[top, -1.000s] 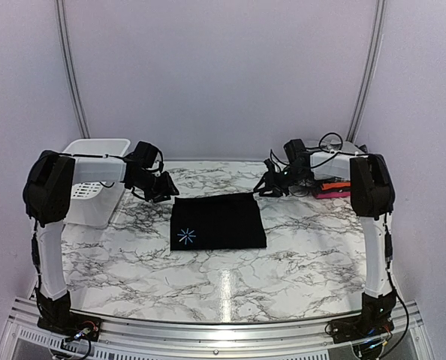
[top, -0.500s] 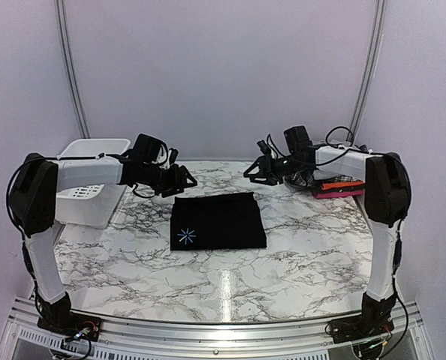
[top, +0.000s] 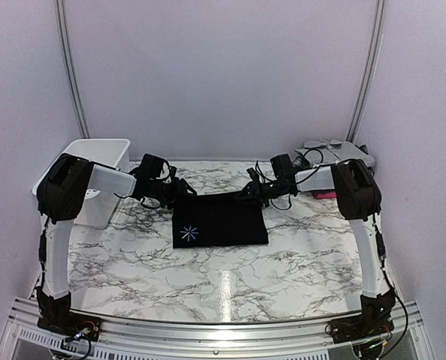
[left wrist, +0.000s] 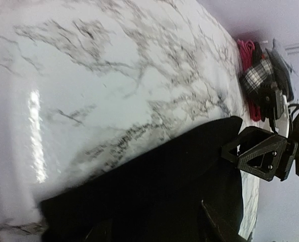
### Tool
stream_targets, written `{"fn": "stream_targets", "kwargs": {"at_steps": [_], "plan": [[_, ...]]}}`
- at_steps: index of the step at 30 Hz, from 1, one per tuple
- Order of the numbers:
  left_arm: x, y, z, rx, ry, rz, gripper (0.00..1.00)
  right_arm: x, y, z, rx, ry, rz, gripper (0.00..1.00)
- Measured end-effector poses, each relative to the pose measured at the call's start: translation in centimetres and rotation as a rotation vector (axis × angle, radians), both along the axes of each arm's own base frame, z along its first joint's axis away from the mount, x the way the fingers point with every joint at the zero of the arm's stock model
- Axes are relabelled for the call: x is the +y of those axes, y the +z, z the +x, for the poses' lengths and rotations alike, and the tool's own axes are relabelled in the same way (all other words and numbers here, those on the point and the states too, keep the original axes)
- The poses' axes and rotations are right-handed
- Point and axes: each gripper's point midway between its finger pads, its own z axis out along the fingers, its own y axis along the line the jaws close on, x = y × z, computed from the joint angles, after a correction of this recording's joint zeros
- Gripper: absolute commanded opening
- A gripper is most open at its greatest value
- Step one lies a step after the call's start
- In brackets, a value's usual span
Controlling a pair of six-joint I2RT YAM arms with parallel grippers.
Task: Fold and stack the mixed laundry pile
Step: Smooth out the square-folded T-shirt at the center of the board.
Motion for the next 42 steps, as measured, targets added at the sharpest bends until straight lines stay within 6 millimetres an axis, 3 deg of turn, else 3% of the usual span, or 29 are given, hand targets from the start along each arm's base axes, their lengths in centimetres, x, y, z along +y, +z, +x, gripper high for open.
{"fn": "stream_targets", "kwargs": {"at_steps": [3,8,12,16,18,21,23,26,28,31,33,39,42], "plan": [[2.3,-0.1,1.7,-0.007,0.074,0.004,0.6,-1.6,0.2,1.6,-0.027,-0.052,-0.011,0.39],[5.3,-0.7,2.6,0.001,0.144,0.031,0.65,-3.3,0.7,2.7,-0.034,-0.093,-0.009,0.47],[6.0,0.0,1.7,-0.016,0.129,0.085,0.75,-3.6,3.0,2.4,-0.045,-0.098,-0.007,0.55],[4.9,4.5,-0.3,-0.1,0.063,0.131,0.87,-3.0,8.3,0.5,-0.103,-0.073,0.009,0.58],[3.1,8.0,-1.7,-0.173,0.009,0.117,0.89,-2.0,11.1,-1.2,-0.145,-0.045,0.027,0.58],[-1.3,12.4,-5.1,-0.254,-0.107,0.053,0.9,1.1,13.8,-5.9,-0.167,0.033,0.07,0.58],[-3.8,13.2,-7.1,-0.267,-0.174,0.012,0.9,3.0,13.2,-8.8,-0.138,0.084,0.087,0.57],[-6.8,11.2,-10.3,-0.214,-0.259,-0.038,0.9,5.1,9.4,-12.4,-0.039,0.139,0.079,0.56],[-7.1,8.2,-11.5,-0.14,-0.269,-0.041,0.9,5.0,6.2,-13.8,0.037,0.142,0.056,0.55],[-5.9,2.7,-12.1,-0.023,-0.241,0.001,0.89,3.5,1.1,-14.6,0.143,0.117,0.007,0.54],[-5.2,0.3,-12.7,0.021,-0.232,0.007,0.89,2.8,0.5,-14.7,0.15,0.125,0.035,0.53],[-3.3,0.3,-13.8,-0.017,-0.193,-0.01,0.9,1.0,0.2,-15.9,0.125,0.114,0.061,0.53],[-1.9,0.5,-15.2,-0.024,-0.18,0.005,0.98,0.1,0.4,-17.3,0.136,0.11,0.055,0.53]]}}
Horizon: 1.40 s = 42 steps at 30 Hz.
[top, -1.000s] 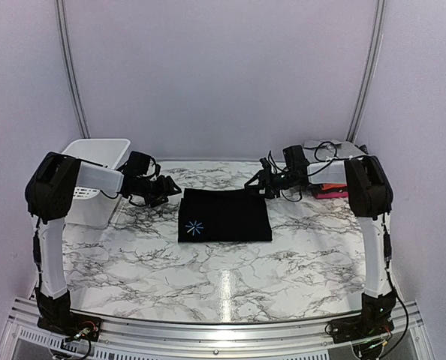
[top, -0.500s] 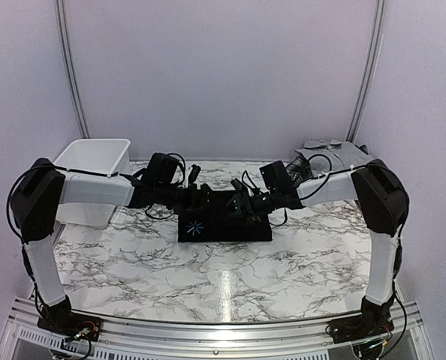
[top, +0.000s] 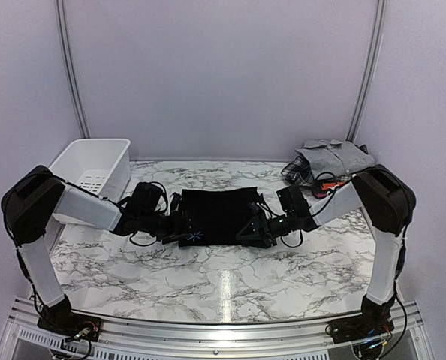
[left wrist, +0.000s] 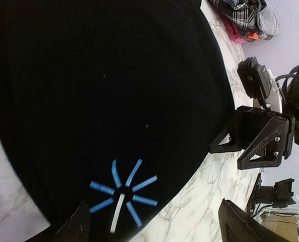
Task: Fold and stack the mixed laundry pile
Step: Smooth out the square-folded T-shirt at the center of the board, then move the square-folded T-shirt to the center of the board.
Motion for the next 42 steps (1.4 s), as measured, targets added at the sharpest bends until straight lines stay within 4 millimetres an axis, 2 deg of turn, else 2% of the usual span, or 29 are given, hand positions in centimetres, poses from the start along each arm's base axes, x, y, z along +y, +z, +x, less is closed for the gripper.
{"fn": "stream_targets", "kwargs": {"at_steps": [3,5,7,9,11,14,17,19,21,24,26,29,32,37,42], "plan": [[1.8,0.5,-1.0,-0.02,0.02,0.061,0.99,-1.1,0.7,-1.4,0.024,-0.014,-0.026,0.53],[2.9,1.1,-1.1,-0.054,0.025,0.129,0.99,-2.0,2.0,-1.9,0.021,-0.031,-0.028,0.53],[3.6,2.4,-0.8,-0.125,0.016,0.206,0.99,-3.5,4.0,-1.5,-0.006,-0.073,-0.021,0.53],[3.4,4.1,-0.3,-0.219,-0.013,0.277,0.99,-5.5,6.2,-0.2,-0.048,-0.135,-0.016,0.54],[2.3,6.4,0.9,-0.346,-0.052,0.352,0.99,-7.5,7.5,1.1,-0.085,-0.197,-0.022,0.54],[-1.5,9.0,0.7,-0.513,-0.169,0.423,0.95,-10.7,7.9,2.8,-0.091,-0.295,-0.055,0.53],[-5.1,10.0,1.3,-0.644,-0.268,0.48,0.89,-13.2,7.2,3.9,-0.07,-0.368,-0.106,0.51],[-7.1,9.4,1.6,-0.691,-0.33,0.509,0.87,-13.9,7.1,4.6,-0.072,-0.386,-0.138,0.44],[-8.2,7.9,2.1,-0.703,-0.374,0.543,0.85,-13.8,7.6,6.2,-0.093,-0.389,-0.15,0.4],[-8.4,5.2,2.8,-0.678,-0.408,0.594,0.83,-13.1,8.3,9.7,-0.137,-0.386,-0.149,0.35],[-8.6,3.7,3.1,-0.659,-0.427,0.617,0.81,-12.6,7.9,12.0,-0.16,-0.381,-0.16,0.32],[-9.5,2.7,3.4,-0.661,-0.462,0.628,0.78,-11.8,7.0,13.9,-0.172,-0.364,-0.174,0.3],[-11.2,2.6,3.5,-0.703,-0.505,0.63,0.79,-10.6,5.7,15.4,-0.176,-0.341,-0.195,0.29],[-12.9,1.7,2.9,-0.734,-0.578,0.626,0.81,-8.2,4.4,18.0,-0.211,-0.307,-0.218,0.29],[-14.0,-0.3,2.4,-0.726,-0.649,0.608,0.69,-6.9,3.3,18.1,-0.211,-0.282,-0.238,0.29]]}}
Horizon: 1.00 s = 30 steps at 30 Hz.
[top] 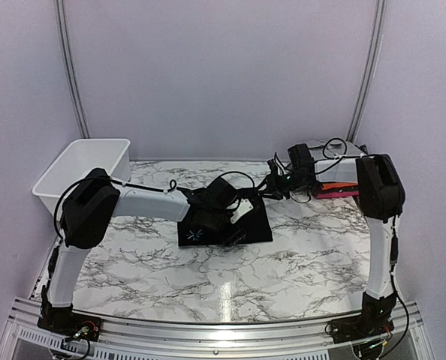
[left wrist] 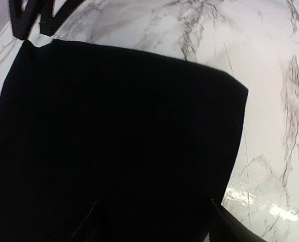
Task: Fold and stack the mixed laundry pile
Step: Move the square-folded T-shirt to the center of the board.
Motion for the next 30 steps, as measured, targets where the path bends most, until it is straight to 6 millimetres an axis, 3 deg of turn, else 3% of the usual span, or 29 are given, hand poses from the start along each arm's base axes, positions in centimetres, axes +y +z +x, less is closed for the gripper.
{"fn": "stream_targets", "kwargs": {"at_steps": [5,9,11,14,16,19,23,26,30], "plan": [[1.0,-2.4,-2.2,0.073,-0.041,0.011,0.6,0.0,-0.2,-1.0,0.013,0.014,-0.018,0.3],[2.5,-2.4,-5.9,0.118,-0.074,0.016,0.57,-0.5,0.7,-4.0,0.029,0.03,-0.027,0.31],[2.6,-2.4,-8.5,0.14,-0.097,0.023,0.57,-0.5,1.8,-6.2,0.029,0.043,-0.026,0.31],[1.8,-2.1,-12.8,0.18,-0.13,0.02,0.58,1.2,3.1,-10.4,0.025,0.107,-0.019,0.31],[1.0,-1.9,-16.1,0.225,-0.147,0.007,0.6,2.5,3.2,-13.6,0.033,0.159,-0.022,0.31],[1.3,-1.1,-19.8,0.291,-0.146,-0.01,0.65,3.1,2.9,-17.9,0.064,0.214,-0.04,0.3],[3.4,1.7,-20.1,0.312,-0.092,-0.046,0.68,0.5,3.6,-18.7,0.069,0.163,-0.086,0.29],[3.4,4.9,-19.2,0.27,-0.082,-0.113,0.68,-1.1,4.7,-18.1,0.038,0.121,-0.103,0.27],[2.4,6.1,-18.9,0.231,-0.116,-0.133,0.68,-2.5,4.6,-18.1,0.036,0.106,-0.136,0.25]]}}
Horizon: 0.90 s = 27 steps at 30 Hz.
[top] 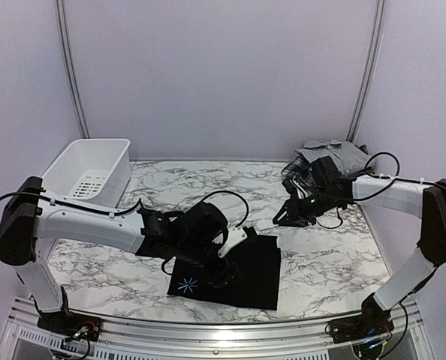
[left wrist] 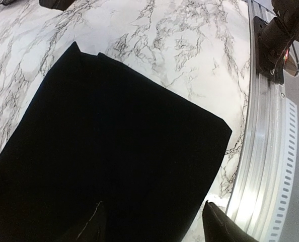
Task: Fold and stack the mixed laundry pile
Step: Move the square-folded T-shirt to the center of the board, then pick up the square-folded T-shirt from the center of the board.
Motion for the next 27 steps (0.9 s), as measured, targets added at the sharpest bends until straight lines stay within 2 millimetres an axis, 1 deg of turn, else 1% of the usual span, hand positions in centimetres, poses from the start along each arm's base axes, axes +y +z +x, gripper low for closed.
{"fn": "stream_targets", "kwargs": {"at_steps": [3,5,8,11,13,14,17,22,24,27], "plan": [[-1.2,-0.8,0.2,-0.022,-0.033,0.012,0.68,-0.5,-1.7,-0.7,0.039,0.001,-0.025,0.25],[-2.2,-1.7,0.3,-0.033,-0.055,0.023,0.68,-0.7,-3.4,-1.2,0.082,0.003,-0.046,0.25],[-3.5,-3.3,0.3,-0.039,-0.081,0.042,0.68,-1.1,-5.3,-1.8,0.131,0.0,-0.072,0.25],[-4.3,-4.6,0.1,-0.04,-0.101,0.052,0.68,-1.4,-6.6,-1.8,0.155,-0.005,-0.095,0.25],[-4.5,-5.2,-0.2,-0.039,-0.113,0.058,0.68,-1.4,-7.4,-1.6,0.164,-0.004,-0.105,0.21],[-4.5,-5.4,-0.4,-0.037,-0.117,0.06,0.68,-1.4,-7.7,-1.5,0.167,-0.004,-0.109,0.17],[-4.7,-5.9,-0.6,-0.036,-0.126,0.062,0.68,-1.2,-8.6,-0.7,0.172,-0.005,-0.117,0.0],[-4.3,-6.8,-0.9,-0.031,-0.133,0.068,0.67,-0.8,-9.4,1.8,0.159,-0.018,-0.11,0.0],[-4.0,-7.4,-1.0,-0.029,-0.132,0.073,0.67,-0.7,-9.7,2.5,0.16,-0.023,-0.108,0.0],[-3.9,-7.7,-0.9,-0.038,-0.126,0.066,0.68,-0.7,-9.9,3.4,0.166,-0.03,-0.104,0.0]]}}
